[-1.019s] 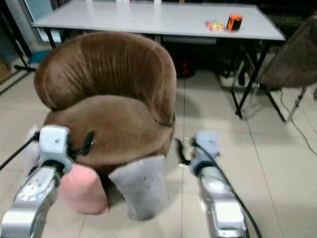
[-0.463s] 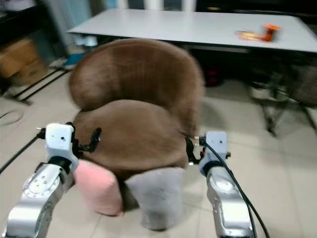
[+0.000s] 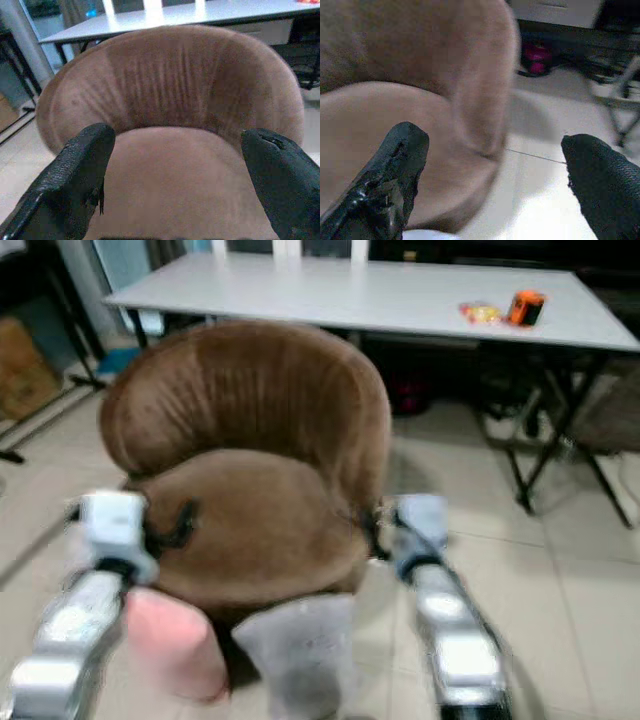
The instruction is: Move the pillow to the sofa from floor
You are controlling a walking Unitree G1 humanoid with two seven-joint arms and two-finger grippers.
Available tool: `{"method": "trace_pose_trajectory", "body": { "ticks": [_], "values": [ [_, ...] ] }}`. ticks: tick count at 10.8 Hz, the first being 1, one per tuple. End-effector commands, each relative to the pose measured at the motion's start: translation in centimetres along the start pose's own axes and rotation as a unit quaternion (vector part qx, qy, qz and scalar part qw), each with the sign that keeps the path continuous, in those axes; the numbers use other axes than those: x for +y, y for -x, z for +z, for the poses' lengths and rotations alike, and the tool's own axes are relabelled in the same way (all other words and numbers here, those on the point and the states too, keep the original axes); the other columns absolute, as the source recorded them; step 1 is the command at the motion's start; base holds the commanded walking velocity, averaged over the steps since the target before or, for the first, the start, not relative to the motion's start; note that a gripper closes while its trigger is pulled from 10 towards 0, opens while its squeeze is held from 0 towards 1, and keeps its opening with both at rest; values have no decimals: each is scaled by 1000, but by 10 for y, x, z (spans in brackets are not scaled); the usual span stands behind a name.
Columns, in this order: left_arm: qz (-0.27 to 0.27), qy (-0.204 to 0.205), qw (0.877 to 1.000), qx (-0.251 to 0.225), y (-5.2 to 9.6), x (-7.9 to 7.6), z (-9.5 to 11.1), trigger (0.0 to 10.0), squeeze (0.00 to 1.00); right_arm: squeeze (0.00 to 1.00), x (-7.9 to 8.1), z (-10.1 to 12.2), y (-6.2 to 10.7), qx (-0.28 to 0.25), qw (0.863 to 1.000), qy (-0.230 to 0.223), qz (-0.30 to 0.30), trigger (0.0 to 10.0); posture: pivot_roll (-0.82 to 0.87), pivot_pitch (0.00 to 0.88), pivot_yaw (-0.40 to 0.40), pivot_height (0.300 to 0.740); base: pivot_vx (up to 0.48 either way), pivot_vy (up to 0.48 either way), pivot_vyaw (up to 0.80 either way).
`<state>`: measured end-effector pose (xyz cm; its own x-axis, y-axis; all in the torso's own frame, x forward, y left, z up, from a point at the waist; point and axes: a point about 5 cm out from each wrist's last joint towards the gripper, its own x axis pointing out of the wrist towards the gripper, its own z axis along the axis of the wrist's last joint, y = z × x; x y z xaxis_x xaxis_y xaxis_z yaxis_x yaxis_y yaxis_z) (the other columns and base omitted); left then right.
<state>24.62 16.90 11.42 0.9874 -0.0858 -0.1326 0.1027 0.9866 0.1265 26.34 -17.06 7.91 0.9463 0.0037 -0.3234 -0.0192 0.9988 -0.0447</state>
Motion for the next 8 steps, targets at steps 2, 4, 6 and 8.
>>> {"method": "trace_pose_trajectory", "body": {
  "ticks": [2, 4, 6, 8],
  "values": [
    [14, -12, 1000, -2, 1, 10, 2, 10000, 0, 0, 9, 6, -2, -11, 1000, -25, 12, 10000, -102, 0, 23, 740, 368, 0, 0],
    [-8, -18, 1000, -4, 1, 5, 1, 10000, 0, 0, 7, 5, -2, -6, 999, -23, 21, 10000, -102, 0, 19, 740, 0, 0, 0],
    [-11, -29, 999, -7, 1, 5, 1, 10000, 0, 0, 7, 1, -2, 4, 999, -17, 30, 10000, -102, 0, 19, 730, 0, 0, 0],
    [-11, -39, 999, -9, 1, 7, 1, 10000, 0, 0, 6, 2, -2, 1, 999, -15, 36, 10000, -100, 0, 16, 710, 0, 0, 0]
  ]
}}
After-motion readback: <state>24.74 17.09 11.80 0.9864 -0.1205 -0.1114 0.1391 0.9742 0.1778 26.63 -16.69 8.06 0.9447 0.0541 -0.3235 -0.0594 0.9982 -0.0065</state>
